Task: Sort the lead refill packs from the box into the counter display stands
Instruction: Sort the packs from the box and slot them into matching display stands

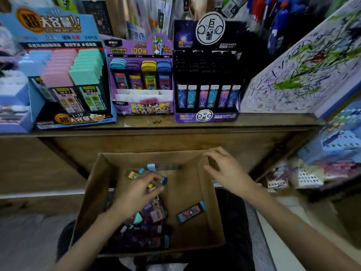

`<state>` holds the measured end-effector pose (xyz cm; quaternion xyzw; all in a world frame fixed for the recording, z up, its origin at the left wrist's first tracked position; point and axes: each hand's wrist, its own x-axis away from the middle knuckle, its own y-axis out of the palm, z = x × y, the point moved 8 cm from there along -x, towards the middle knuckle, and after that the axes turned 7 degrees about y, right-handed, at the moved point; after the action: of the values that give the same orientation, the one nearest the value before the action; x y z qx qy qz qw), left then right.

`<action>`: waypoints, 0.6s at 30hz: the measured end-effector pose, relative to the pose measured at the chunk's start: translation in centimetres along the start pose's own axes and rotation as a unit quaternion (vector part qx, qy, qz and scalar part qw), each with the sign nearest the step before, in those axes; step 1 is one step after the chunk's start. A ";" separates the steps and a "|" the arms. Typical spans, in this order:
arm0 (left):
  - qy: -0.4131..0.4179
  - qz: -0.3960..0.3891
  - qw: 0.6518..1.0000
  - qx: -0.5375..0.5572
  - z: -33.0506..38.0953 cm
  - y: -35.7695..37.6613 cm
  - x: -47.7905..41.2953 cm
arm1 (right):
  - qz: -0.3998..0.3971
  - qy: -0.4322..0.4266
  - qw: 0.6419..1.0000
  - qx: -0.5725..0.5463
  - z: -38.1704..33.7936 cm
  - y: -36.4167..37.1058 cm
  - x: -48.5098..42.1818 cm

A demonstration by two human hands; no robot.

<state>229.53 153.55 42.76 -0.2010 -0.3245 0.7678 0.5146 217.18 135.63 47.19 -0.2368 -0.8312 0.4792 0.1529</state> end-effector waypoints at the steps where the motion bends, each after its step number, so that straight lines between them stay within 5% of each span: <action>1: -0.011 -0.019 1.000 0.014 -0.7 1.8 -0.1 | 0.015 0.045 0.999 -0.013 1.4 1.8 0.5; 6: -0.079 -0.132 0.986 0.056 -3.5 11.3 -1.5 | 0.021 0.231 0.950 -0.209 6.6 8.4 2.4; 13: -0.114 -0.172 0.973 -0.106 -5.2 19.0 -1.9 | 0.070 0.193 0.940 -0.271 7.1 10.1 4.1; 18: -0.106 -0.121 0.970 -0.181 -5.5 19.0 -2.0 | 0.070 0.195 0.933 -0.295 7.5 10.2 4.1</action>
<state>221.36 148.42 25.41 -0.1676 -0.5324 0.6454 0.5215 212.60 136.80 34.76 -0.4173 -0.8705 0.1660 0.2013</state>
